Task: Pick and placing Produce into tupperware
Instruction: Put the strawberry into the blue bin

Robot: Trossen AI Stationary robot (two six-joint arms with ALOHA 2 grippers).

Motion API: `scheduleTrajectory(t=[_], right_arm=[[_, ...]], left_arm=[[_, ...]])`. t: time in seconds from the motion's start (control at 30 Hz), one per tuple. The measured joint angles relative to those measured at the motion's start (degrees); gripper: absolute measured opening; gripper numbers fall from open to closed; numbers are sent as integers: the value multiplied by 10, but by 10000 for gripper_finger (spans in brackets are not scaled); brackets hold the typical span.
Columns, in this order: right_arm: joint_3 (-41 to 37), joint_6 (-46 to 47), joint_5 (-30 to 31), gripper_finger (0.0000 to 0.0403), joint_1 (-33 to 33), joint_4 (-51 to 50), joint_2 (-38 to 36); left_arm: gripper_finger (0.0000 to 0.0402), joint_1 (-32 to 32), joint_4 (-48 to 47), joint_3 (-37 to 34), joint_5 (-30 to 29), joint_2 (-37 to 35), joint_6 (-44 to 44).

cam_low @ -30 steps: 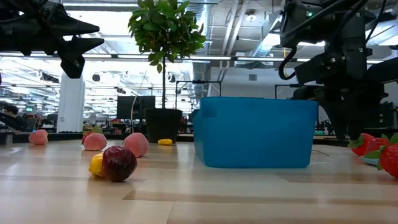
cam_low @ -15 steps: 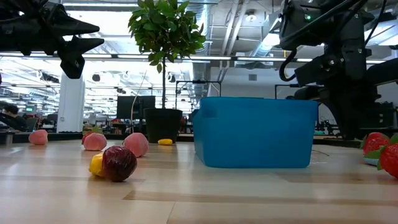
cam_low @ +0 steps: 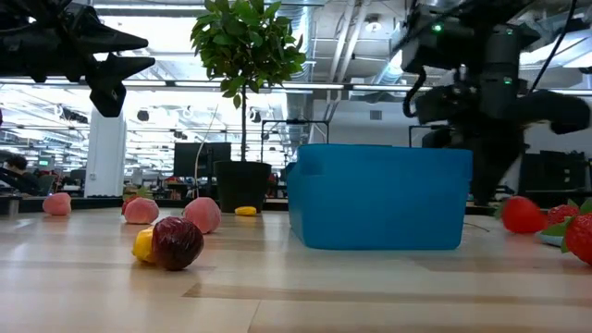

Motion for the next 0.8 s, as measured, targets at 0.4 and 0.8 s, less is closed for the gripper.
scheduleTrajectory(t=[0.4,0.8], right_arm=[[17,32,3,10,-58,87,-154],[16,91,0,10,-83,130,-330]], left_arm=[[109,0,1,0,-15,0,6],[109,0,1,0,-15,0,1]])
